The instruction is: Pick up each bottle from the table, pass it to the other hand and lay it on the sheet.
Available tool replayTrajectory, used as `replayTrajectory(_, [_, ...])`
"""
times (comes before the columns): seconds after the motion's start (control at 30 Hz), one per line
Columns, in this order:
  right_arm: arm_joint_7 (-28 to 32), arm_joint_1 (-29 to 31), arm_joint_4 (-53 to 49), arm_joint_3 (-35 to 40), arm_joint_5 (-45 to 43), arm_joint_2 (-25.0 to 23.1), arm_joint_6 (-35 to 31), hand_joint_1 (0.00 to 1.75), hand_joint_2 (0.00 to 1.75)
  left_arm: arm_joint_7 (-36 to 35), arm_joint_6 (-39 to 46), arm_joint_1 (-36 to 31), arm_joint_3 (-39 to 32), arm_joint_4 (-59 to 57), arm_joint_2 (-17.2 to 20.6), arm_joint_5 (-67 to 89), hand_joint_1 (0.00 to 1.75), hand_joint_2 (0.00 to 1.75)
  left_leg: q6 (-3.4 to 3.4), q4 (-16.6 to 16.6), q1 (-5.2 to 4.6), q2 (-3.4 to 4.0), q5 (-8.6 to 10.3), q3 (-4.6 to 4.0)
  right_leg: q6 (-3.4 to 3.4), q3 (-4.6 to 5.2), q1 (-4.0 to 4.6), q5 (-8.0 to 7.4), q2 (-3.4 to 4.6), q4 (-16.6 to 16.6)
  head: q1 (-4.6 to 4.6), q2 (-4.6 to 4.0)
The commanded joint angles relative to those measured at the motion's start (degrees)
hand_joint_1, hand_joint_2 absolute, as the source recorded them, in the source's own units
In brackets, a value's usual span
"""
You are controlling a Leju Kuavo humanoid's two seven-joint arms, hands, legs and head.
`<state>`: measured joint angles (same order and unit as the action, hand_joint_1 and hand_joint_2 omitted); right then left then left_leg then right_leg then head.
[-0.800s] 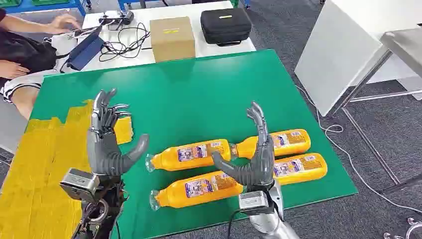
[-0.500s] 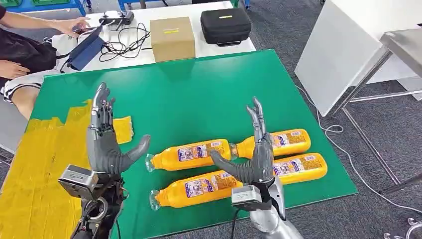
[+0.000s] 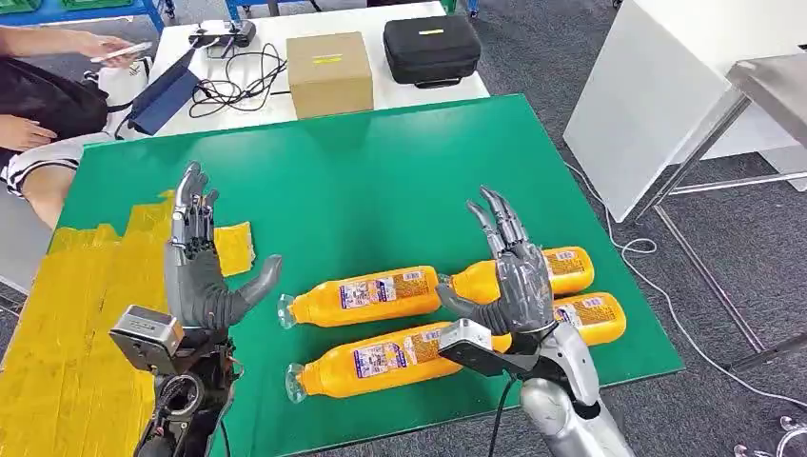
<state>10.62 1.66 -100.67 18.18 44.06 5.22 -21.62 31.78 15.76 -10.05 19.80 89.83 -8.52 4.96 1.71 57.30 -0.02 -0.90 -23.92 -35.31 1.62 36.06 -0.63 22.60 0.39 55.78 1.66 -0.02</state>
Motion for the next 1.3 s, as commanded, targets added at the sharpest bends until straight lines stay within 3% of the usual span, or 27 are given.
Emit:
replayTrajectory(0.03, [-5.21,0.11,-0.28,-7.02,7.06,6.43,2.35,0.0,1.75,-0.56,-0.44,-0.68,-2.27,-4.25,-0.22,-0.14,0.0,1.75,-0.06,-0.01,0.01,-0.04,-0.13,0.35,-0.02,-0.4,0.03,0.16,-0.14,-0.04,-0.02,0.0])
replayTrajectory(0.27, [-9.12,-3.13,-1.81,-16.97,12.76,10.82,9.95,0.0,1.75,-0.73,-2.12,-0.69,-3.68,-6.99,-0.49,-1.95,0.0,1.75,0.01,-0.01,-0.04,-0.09,-0.14,0.35,-0.01,-0.44,-0.01,0.18,-0.18,-0.05,0.0,0.0])
replayTrajectory(0.33, [-9.59,-2.77,0.01,-19.6,12.8,12.1,14.85,0.0,1.75,-0.72,-2.63,-0.8,-3.62,-7.59,-0.25,-2.69,0.0,1.75,0.03,-0.03,-0.09,-0.16,-0.13,0.35,-0.01,-0.44,-0.06,0.17,-0.24,-0.07,0.0,0.0])
replayTrajectory(0.5, [-6.97,3.01,8.31,-22.06,11.93,14.76,18.67,0.0,1.75,-1.05,-2.88,-0.01,-3.64,-7.52,-0.36,-3.6,0.0,1.75,0.13,-0.03,-0.24,0.08,-0.16,0.3,-0.01,-0.33,-0.14,0.07,0.01,-0.09,-0.02,0.0])
replayTrajectory(0.57, [-7.5,5.89,12.41,-20.51,13.3,18.52,24.17,0.0,1.75,-1.46,-3.34,-0.45,-3.27,-8.12,-0.09,-3.86,0.0,1.75,0.1,0.01,-0.19,0.24,-0.29,0.5,-0.03,-0.53,-0.08,0.12,0.13,-0.1,-0.02,0.0])
replayTrajectory(0.67, [-6.71,7.6,16.43,-19.74,14.56,20.87,26.35,0.0,1.75,-1.87,-3.93,-1.07,-3.29,-9.0,0.12,-4.41,0.0,1.75,0.17,-0.02,-0.24,0.13,-0.17,0.29,0.0,-0.31,-0.14,0.03,0.06,-0.09,-0.02,0.0])
replayTrajectory(0.77, [-6.23,7.54,18.05,-19.24,15.44,22.08,27.01,0.0,1.75,-1.92,-3.97,-1.37,-3.56,-9.24,0.21,-4.53,0.0,1.75,0.24,-0.02,-0.21,0.04,-0.14,0.43,-0.02,-0.5,-0.1,0.12,-0.09,-0.12,-0.02,0.0])
replayTrajectory(0.9, [-6.44,13.74,24.85,-16.98,18.99,19.95,25.02,0.0,1.75,-2.02,-4.05,-1.38,-3.94,-9.07,-0.04,-4.54,0.0,1.75,0.21,0.03,-0.18,0.27,-0.28,0.62,-0.05,-0.65,-0.05,0.18,0.09,-0.09,-0.02,0.0])
replayTrajectory(0.93, [-6.47,14.12,25.4,-16.68,19.38,19.85,24.9,0.0,1.75,-2.07,-4.11,-1.39,-3.87,-9.11,0.0,-4.51,0.0,1.75,0.27,-0.01,-0.22,0.32,-0.13,0.33,-0.01,-0.34,-0.1,0.01,0.2,-0.11,-0.02,0.0])
replayTrajectory(1.0, [-6.52,14.54,26.23,-16.09,19.81,19.24,24.73,0.0,1.75,-2.07,-4.12,-1.38,-3.79,-9.25,-0.09,-4.51,0.0,1.75,0.15,0.08,-0.13,0.49,-0.4,0.78,-0.08,-0.8,0.0,0.22,0.27,-0.07,-0.04,0.0])
replayTrajectory(1.1, [-6.29,15.97,28.85,-15.45,20.15,18.9,24.49,0.0,1.75,-2.0,-4.3,-1.8,-3.84,-9.86,-0.21,-4.52,0.0,1.75,0.29,-0.03,-0.21,0.17,-0.07,0.25,-0.01,-0.29,-0.09,0.0,0.05,-0.11,-0.04,0.0])
replayTrajectory(1.3, [-6.14,17.86,33.32,-14.09,21.05,17.25,24.08,0.0,1.75,-2.19,-4.27,-2.31,-4.73,-10.92,-0.9,-4.54,0.0,1.75,0.25,0.0,-0.18,0.29,-0.18,0.47,-0.03,-0.51,-0.05,0.08,0.13,-0.12,-0.02,0.0])
